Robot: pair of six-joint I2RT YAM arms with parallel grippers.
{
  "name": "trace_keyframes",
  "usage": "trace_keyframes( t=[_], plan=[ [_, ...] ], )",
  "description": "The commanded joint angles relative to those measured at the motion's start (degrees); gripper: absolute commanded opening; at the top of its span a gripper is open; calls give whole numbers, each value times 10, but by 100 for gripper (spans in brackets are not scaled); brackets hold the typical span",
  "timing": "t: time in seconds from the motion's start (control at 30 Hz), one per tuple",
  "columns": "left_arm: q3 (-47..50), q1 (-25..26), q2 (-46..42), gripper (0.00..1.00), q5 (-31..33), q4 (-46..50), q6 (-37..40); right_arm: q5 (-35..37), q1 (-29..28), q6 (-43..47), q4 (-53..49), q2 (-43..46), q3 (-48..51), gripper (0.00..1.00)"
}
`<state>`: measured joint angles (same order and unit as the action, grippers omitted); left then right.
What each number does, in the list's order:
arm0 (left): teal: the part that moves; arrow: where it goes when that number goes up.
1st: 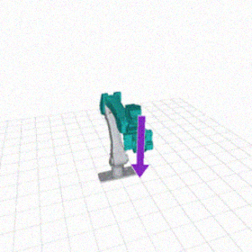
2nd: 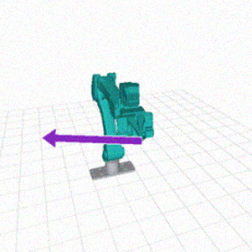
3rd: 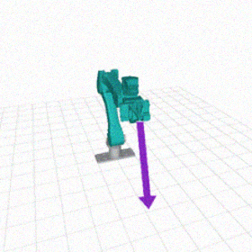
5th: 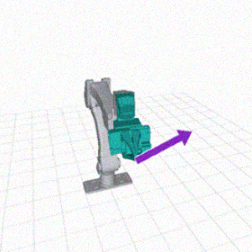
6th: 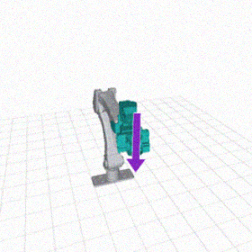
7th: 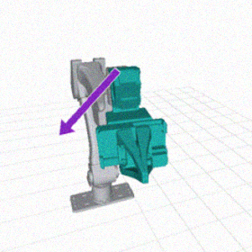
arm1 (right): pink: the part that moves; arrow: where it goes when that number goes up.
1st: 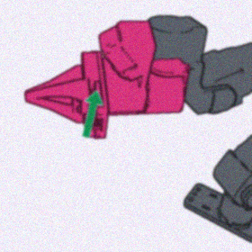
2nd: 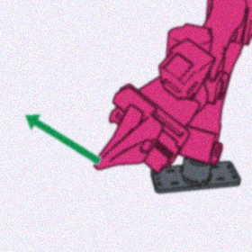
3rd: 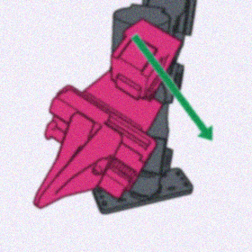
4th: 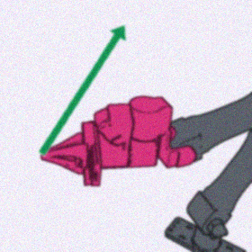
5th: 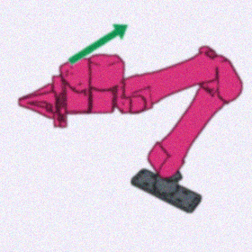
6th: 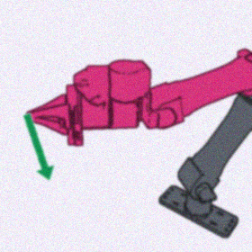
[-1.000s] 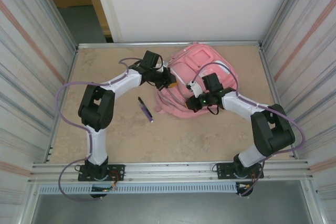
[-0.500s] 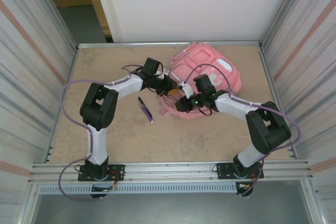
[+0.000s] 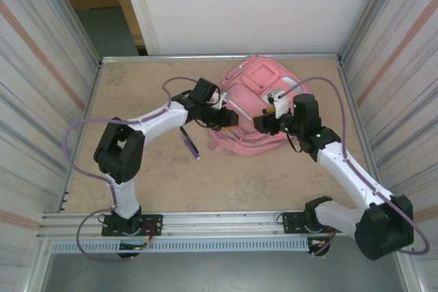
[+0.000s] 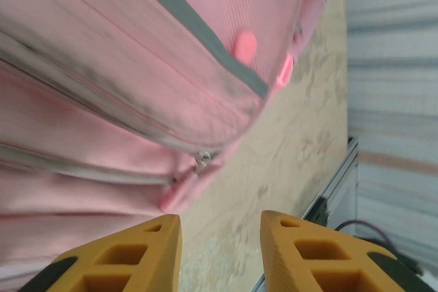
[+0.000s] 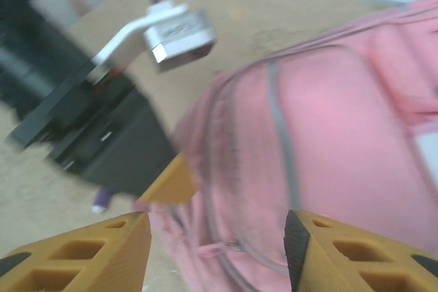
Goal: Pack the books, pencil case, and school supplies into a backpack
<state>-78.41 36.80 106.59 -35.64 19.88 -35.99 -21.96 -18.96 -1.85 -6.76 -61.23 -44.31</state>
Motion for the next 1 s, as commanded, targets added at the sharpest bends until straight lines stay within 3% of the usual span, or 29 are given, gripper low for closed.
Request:
trace_keyframes(
  t=[0.0, 0.13, 0.4, 0.97],
  plan=[
    [-15, 27, -3, 36, 58, 74, 67, 57, 25, -27, -21, 18, 16, 55],
    [-57, 56, 15, 39, 125, 137, 110, 58, 36, -48, -1, 28, 32, 56],
    [-88, 85, 37, 44, 222, 151, 123, 50, 35, -54, 3, 24, 41, 57],
    [-124, 106, 110, 42, 240, 76, 173, 50, 36, -49, 2, 29, 57, 58]
  ],
)
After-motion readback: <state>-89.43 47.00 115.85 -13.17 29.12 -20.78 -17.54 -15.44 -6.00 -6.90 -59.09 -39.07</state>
